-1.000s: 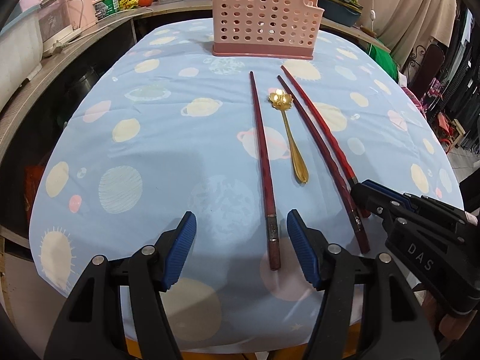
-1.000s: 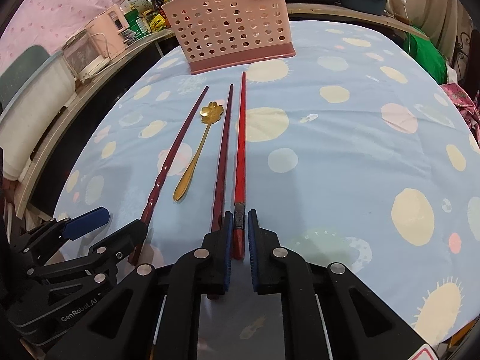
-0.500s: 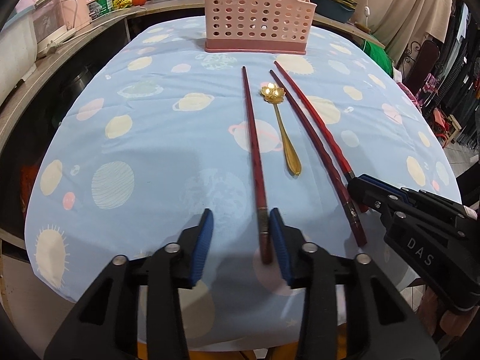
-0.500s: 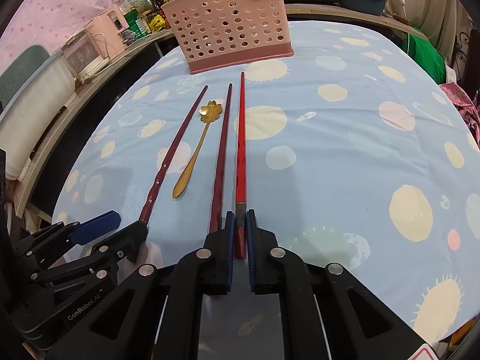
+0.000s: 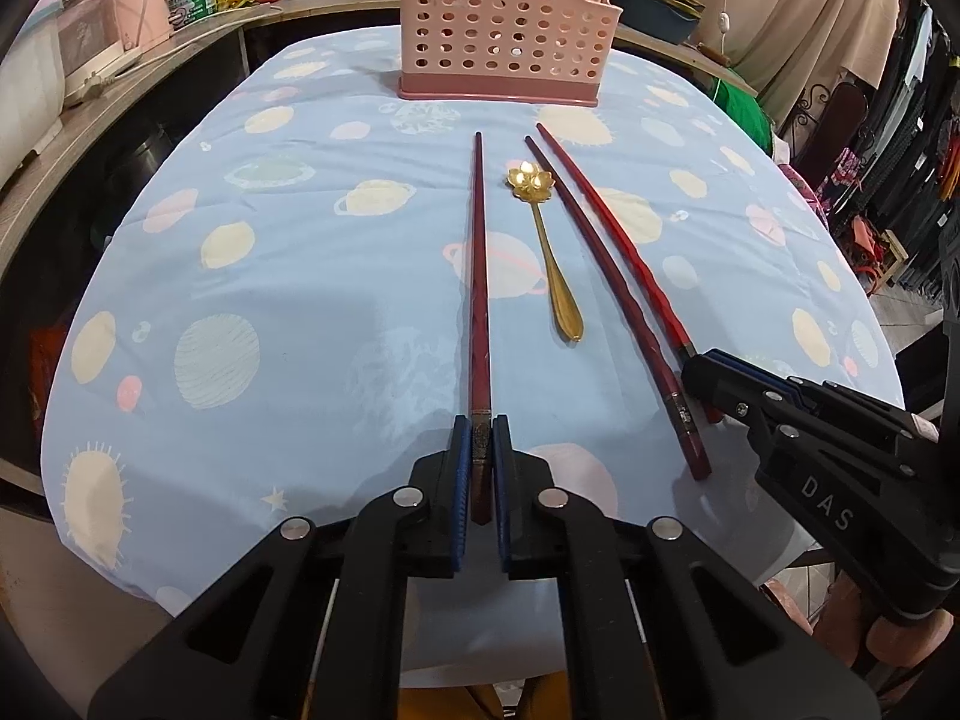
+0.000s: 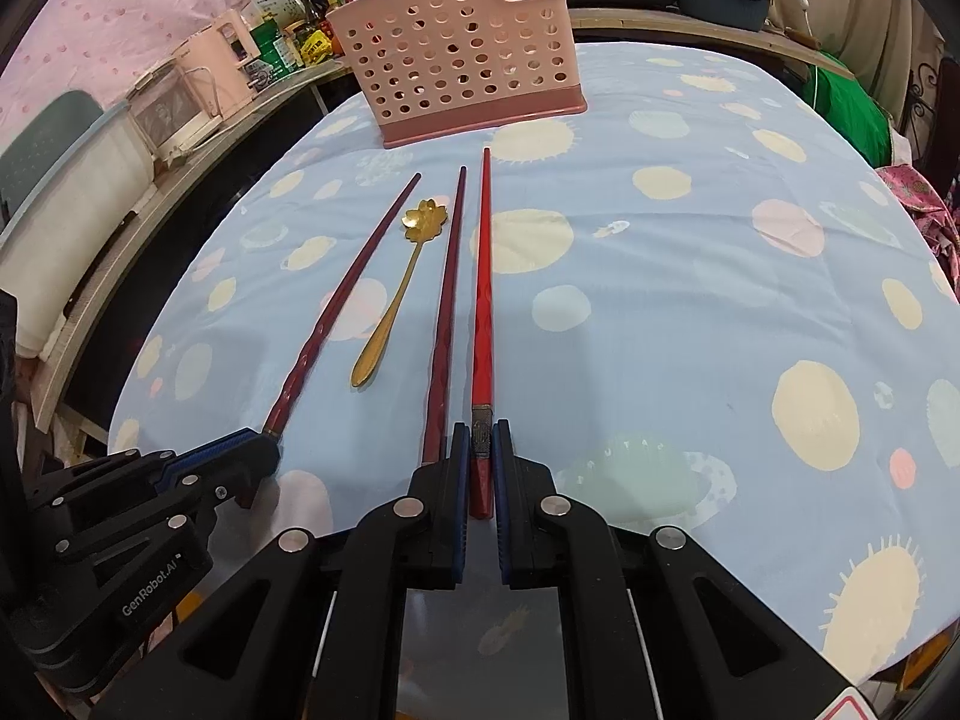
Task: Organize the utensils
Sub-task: 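Lift both chopsticks and lower them into the pink holder with both tools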
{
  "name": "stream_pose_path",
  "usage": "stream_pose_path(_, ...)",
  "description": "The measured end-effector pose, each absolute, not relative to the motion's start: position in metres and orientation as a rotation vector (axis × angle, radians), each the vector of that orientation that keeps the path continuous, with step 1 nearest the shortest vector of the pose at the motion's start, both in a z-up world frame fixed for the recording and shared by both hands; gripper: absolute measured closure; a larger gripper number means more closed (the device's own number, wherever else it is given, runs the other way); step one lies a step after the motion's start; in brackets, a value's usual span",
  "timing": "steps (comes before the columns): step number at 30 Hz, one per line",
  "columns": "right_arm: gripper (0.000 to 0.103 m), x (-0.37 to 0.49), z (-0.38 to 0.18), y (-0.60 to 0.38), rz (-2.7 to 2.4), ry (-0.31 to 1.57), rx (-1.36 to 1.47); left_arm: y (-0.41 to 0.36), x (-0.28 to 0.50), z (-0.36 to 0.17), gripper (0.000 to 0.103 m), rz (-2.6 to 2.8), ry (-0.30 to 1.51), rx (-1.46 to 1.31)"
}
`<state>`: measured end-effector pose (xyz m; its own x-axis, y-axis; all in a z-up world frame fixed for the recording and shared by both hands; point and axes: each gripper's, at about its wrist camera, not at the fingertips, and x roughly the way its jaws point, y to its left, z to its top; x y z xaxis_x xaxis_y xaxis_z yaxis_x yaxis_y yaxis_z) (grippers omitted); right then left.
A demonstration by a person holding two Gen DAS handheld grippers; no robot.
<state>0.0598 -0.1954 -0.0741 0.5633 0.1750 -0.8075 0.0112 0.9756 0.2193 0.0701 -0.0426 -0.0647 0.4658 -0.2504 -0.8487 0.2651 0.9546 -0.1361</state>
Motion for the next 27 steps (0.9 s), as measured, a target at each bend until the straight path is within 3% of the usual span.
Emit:
stream_pose_path(9,0.096,0.045,-0.042,-0.204,0.096,0.892,0.23,-0.034,0.068,-0.033,0.096,-0.316,0.981,-0.022)
stream_pose_path(27,0.096,0.06,0.075,-0.244,0.068,0.598,0.277,-0.005,0.1,0.076,0.096,-0.285,0.764,-0.119)
